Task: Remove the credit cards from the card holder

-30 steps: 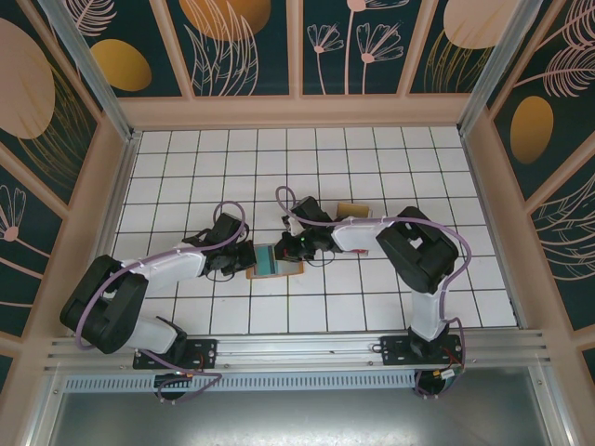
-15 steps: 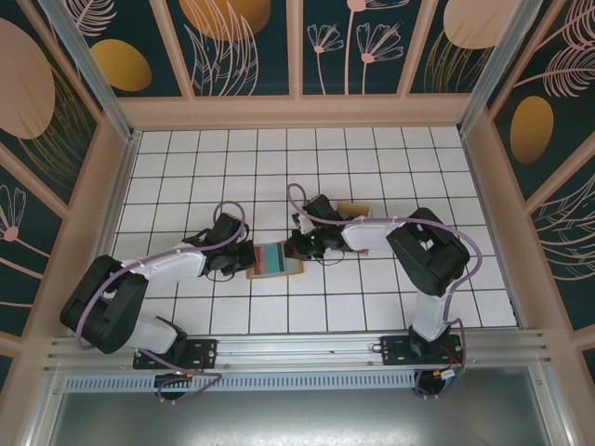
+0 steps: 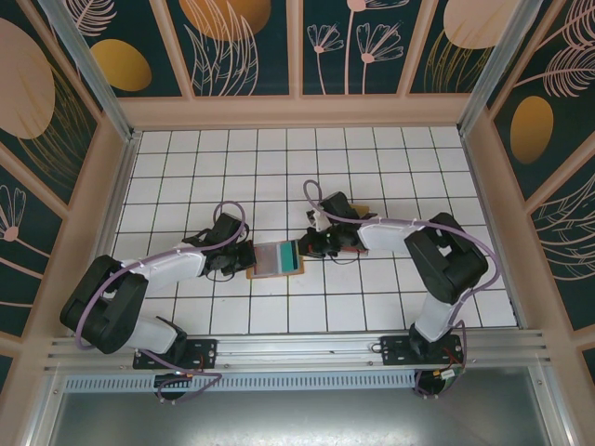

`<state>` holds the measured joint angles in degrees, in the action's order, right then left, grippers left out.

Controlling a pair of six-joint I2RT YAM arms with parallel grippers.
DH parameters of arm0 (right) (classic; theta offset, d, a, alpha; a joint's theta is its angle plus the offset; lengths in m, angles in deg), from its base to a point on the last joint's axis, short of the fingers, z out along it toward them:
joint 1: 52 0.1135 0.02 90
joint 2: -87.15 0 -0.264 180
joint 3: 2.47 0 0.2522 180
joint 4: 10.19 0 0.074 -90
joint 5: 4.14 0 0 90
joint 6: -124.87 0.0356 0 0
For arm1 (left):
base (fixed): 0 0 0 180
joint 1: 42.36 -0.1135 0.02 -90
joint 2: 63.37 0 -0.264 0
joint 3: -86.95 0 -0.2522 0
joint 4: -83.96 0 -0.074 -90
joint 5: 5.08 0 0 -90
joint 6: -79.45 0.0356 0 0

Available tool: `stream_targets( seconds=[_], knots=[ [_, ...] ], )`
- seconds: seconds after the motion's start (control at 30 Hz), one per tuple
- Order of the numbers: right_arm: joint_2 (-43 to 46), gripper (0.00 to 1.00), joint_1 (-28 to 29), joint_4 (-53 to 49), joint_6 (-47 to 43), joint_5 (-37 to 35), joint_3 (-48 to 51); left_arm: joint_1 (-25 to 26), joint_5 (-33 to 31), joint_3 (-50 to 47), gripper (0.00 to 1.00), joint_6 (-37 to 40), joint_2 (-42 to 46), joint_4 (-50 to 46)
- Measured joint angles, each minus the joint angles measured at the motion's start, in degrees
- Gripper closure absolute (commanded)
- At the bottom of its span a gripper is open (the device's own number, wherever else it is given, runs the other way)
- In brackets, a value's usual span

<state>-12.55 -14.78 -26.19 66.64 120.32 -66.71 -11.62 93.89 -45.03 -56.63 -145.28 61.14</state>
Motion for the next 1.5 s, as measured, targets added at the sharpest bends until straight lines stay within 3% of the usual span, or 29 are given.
stream_targets(
  seconds=[0.23, 0.43, 0.53, 0.67, 0.97, 1.2, 1.5],
  knots=[
    [3.17, 1.0, -1.68, -2.93, -2.29, -0.09, 0.26, 0.0, -0.07, 0.09, 0.99, 0.02, 0.2, -0.26],
    [7.48, 1.0, -2.32, -11.54, -7.43, -4.83, -4.02, 0.0, -2.27, 1.03, 0.55, 0.68, 2.21, -3.93],
    [9.44, 1.0, -2.32, -16.48, -11.56, -9.46, -8.24, 0.0, -3.89, 2.32, 0.4, 0.48, 4.66, -5.46],
    [12.68, 1.0, -2.4, -22.77, -18.64, -17.18, -12.98, 0.0, -6.21, 4.94, 0.02, 0.28, 8.59, -6.29],
    [19.02, 1.0, -1.16, -32.35, -41.62, -36.65, -15.47, 0.0, -9.66, 8.52, 0.02, 0.63, 15.96, -6.05],
    [19.76, 1.0, 6.16, -33.2, -59.19, -51.82, -13.38, 0.0, -10.49, 8.52, 0.02, 0.9, 16.5, -5.97],
    [18.88, 1.0, 7.39, -32.46, -71.43, -60.06, -6.82, 0.0, -11.26, 8.39, 0.01, 1.03, 16.79, -5.99]
  ],
)
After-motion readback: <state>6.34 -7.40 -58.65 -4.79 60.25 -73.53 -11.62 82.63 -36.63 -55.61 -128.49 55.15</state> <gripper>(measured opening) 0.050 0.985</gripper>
